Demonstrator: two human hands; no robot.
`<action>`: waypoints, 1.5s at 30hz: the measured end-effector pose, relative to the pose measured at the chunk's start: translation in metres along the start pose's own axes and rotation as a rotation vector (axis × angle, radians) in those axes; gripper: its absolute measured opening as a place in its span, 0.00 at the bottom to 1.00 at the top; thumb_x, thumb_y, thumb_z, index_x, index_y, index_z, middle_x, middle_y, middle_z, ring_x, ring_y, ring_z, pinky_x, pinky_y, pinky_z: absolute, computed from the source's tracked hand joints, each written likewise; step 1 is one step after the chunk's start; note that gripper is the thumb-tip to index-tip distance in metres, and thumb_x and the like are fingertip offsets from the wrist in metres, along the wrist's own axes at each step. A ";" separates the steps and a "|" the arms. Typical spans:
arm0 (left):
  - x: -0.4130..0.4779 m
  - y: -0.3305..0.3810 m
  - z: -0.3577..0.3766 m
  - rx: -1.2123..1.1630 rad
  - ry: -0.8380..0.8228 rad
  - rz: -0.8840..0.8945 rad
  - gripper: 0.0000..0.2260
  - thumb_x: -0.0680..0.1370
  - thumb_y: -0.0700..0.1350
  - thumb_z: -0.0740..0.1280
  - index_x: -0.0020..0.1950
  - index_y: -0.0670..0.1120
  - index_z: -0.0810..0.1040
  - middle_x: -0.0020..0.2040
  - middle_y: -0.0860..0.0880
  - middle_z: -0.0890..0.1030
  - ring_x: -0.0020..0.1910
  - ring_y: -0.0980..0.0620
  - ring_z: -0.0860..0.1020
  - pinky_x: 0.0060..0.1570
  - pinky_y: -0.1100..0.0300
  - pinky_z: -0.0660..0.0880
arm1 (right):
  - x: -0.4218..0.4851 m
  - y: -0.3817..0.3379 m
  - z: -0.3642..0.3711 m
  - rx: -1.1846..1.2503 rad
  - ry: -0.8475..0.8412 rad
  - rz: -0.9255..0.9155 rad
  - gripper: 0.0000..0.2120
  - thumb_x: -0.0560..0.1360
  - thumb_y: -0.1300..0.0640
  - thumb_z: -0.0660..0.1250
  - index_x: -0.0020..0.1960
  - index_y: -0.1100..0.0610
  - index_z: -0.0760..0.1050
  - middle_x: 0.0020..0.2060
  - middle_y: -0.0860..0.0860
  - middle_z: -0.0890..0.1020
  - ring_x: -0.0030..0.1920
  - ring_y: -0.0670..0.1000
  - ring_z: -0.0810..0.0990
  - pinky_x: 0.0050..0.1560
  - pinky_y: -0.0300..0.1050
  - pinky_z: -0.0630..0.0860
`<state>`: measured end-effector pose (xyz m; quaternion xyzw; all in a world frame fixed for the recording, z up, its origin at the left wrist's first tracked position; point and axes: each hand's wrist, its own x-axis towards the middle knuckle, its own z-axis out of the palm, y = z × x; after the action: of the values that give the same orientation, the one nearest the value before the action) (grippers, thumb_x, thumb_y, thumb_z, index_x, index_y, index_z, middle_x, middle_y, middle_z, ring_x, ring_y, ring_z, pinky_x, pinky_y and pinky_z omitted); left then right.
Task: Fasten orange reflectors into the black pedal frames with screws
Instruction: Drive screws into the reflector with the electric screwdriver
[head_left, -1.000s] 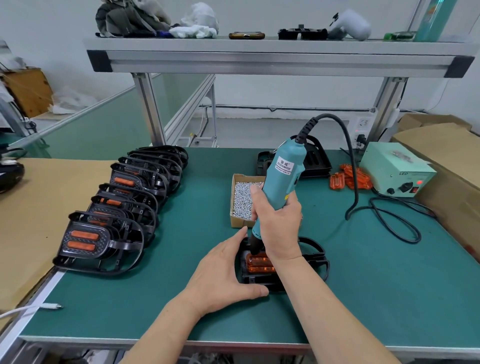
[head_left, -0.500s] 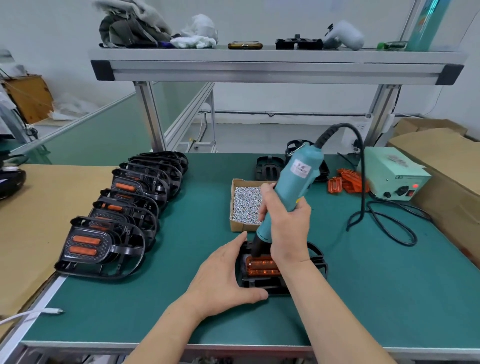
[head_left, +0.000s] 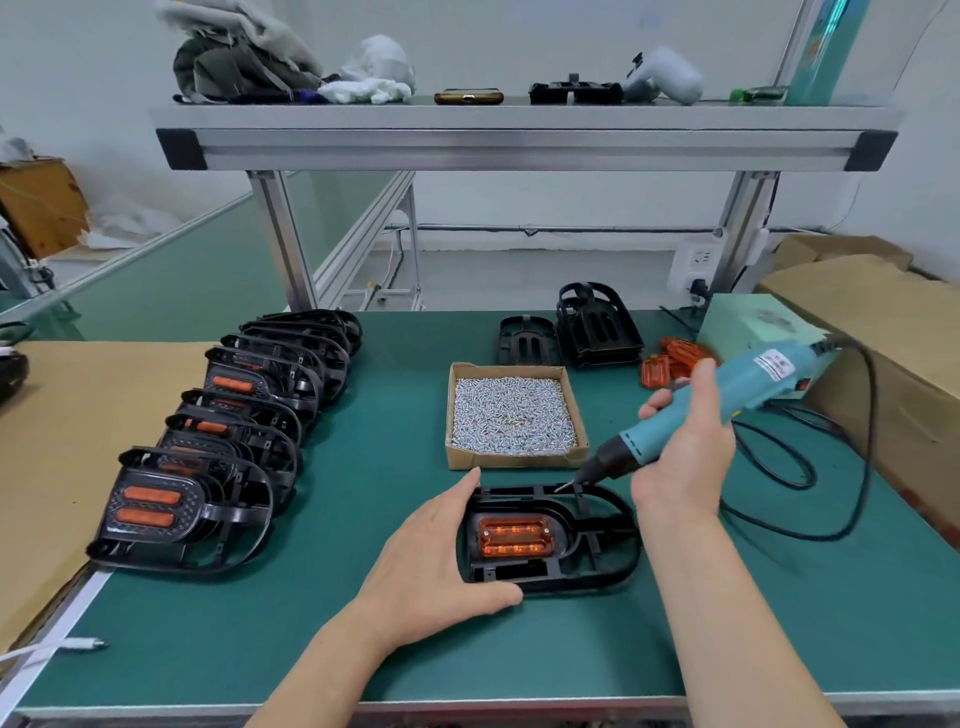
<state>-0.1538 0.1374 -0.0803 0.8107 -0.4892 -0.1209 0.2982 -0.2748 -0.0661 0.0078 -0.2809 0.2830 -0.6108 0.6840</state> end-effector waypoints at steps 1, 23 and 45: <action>0.000 0.000 0.000 0.000 0.001 0.005 0.53 0.60 0.74 0.70 0.77 0.66 0.44 0.71 0.70 0.59 0.72 0.66 0.61 0.68 0.68 0.58 | 0.005 0.000 -0.006 0.012 0.042 0.031 0.12 0.78 0.44 0.69 0.50 0.52 0.73 0.29 0.43 0.79 0.31 0.44 0.78 0.35 0.38 0.76; -0.003 0.003 -0.003 0.104 -0.069 0.058 0.46 0.63 0.74 0.67 0.78 0.64 0.54 0.79 0.64 0.45 0.78 0.58 0.51 0.76 0.56 0.56 | 0.036 0.027 -0.069 -0.460 0.102 0.290 0.12 0.81 0.54 0.67 0.58 0.62 0.70 0.44 0.51 0.78 0.30 0.45 0.81 0.51 0.46 0.79; -0.005 0.005 -0.007 -0.202 0.015 0.041 0.40 0.64 0.66 0.72 0.74 0.58 0.67 0.66 0.65 0.64 0.69 0.63 0.65 0.71 0.63 0.64 | 0.040 0.015 -0.089 -1.282 -0.148 0.045 0.18 0.79 0.45 0.62 0.39 0.59 0.72 0.24 0.49 0.82 0.26 0.51 0.82 0.41 0.50 0.80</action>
<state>-0.1563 0.1425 -0.0723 0.7673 -0.4888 -0.1572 0.3843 -0.3256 -0.1077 -0.0654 -0.6691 0.5497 -0.2853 0.4107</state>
